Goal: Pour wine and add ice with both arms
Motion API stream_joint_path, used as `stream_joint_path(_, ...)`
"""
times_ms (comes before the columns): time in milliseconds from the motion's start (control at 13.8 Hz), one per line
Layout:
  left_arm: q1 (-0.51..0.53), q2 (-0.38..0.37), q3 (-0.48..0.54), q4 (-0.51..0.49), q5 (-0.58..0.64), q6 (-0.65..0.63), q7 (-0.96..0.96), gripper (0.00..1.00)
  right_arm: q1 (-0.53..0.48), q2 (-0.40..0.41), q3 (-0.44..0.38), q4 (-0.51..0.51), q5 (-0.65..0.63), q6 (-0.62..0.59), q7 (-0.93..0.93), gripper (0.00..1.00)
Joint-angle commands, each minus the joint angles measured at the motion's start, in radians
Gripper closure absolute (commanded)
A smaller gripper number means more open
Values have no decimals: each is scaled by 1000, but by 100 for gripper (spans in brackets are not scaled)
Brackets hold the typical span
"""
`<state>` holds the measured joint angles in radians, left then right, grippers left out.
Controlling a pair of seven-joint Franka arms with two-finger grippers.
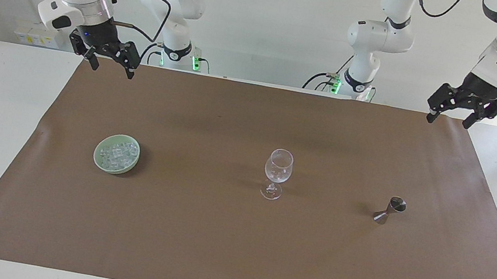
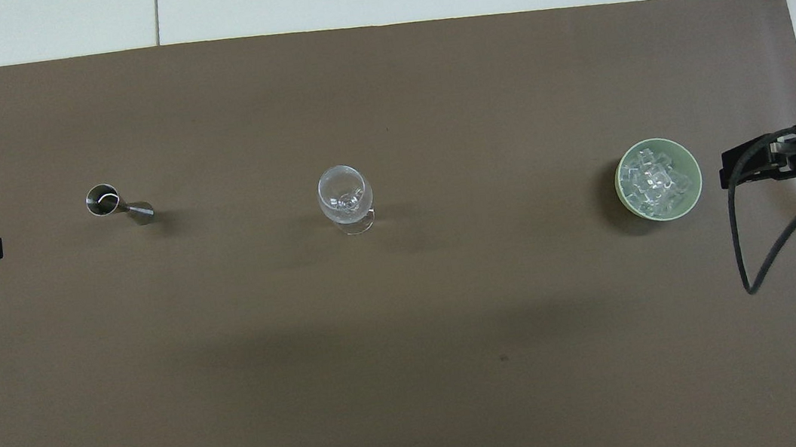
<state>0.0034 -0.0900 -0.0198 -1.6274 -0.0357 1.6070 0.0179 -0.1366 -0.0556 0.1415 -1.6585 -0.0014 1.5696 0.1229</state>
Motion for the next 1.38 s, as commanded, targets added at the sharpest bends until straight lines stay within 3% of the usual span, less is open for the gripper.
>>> stream_joint_path(0, -10, -2, 8, 3, 7, -24, 10, 0, -3, -15, 6, -15, -11, 3, -14, 0)
stream_joint_path(580, -11, -10, 4, -18, 7, -10, -1, 0, -5, -15, 4, -15, -9, -2, -14, 0)
stream_joint_path(797, -10, -8, 3, -29, 7, 65, 13, 0, -5, -15, 4, -14, -9, 0, -9, 0)
stream_joint_path(1304, 4, -2, 15, -22, 5, 99, 138, 0, -5, -15, 6, -14, -6, 0, -3, 0)
